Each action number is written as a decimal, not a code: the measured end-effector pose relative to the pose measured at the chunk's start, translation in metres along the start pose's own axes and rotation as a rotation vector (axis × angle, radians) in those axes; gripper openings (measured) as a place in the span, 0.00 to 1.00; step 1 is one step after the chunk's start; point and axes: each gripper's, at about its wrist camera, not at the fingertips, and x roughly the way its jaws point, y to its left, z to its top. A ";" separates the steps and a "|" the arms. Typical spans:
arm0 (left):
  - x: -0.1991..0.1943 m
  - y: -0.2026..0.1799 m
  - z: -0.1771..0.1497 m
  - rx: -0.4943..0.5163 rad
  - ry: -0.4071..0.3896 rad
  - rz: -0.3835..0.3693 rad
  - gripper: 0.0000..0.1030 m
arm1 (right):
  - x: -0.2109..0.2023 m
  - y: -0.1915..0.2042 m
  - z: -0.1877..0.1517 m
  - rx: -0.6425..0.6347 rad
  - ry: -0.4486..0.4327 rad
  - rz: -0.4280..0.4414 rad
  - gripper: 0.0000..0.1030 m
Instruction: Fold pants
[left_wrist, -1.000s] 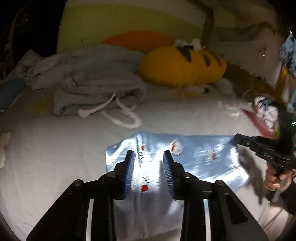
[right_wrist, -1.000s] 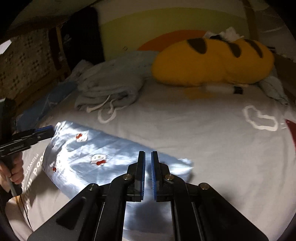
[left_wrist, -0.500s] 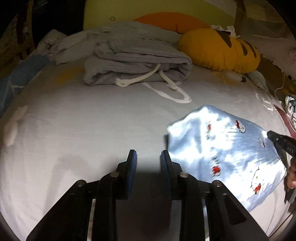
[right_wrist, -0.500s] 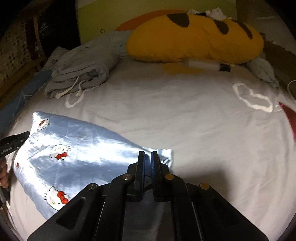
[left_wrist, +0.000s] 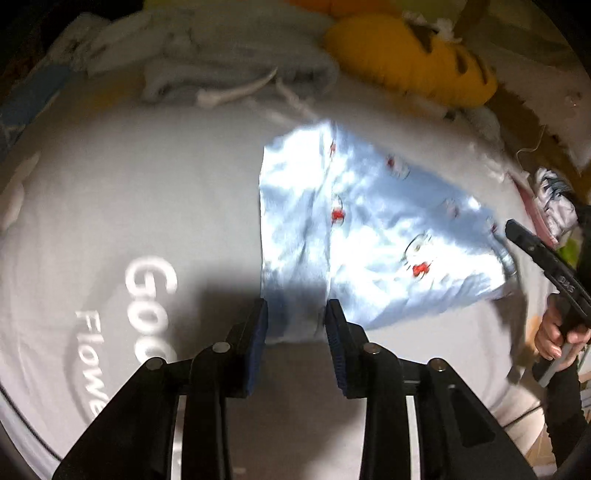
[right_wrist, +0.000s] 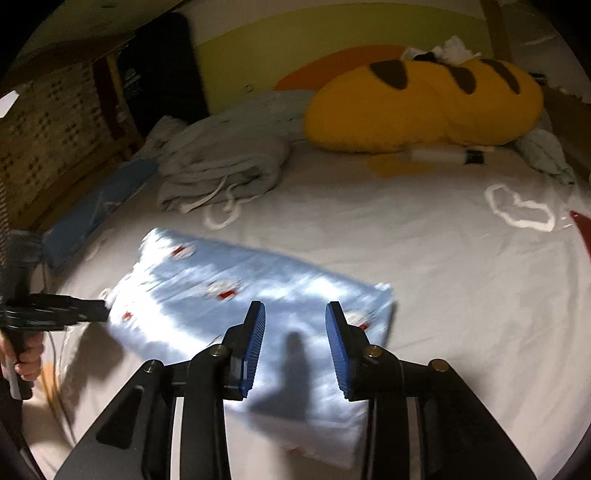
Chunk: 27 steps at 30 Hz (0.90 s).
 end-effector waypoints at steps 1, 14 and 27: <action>0.002 0.002 -0.001 -0.013 0.014 -0.018 0.29 | 0.002 0.003 -0.004 -0.001 0.013 0.003 0.34; -0.002 0.027 -0.010 -0.048 0.017 -0.013 0.31 | 0.031 -0.010 -0.032 0.056 0.162 -0.163 0.34; -0.019 0.023 -0.006 -0.044 -0.065 -0.008 0.01 | 0.032 -0.015 -0.028 0.044 0.167 -0.158 0.34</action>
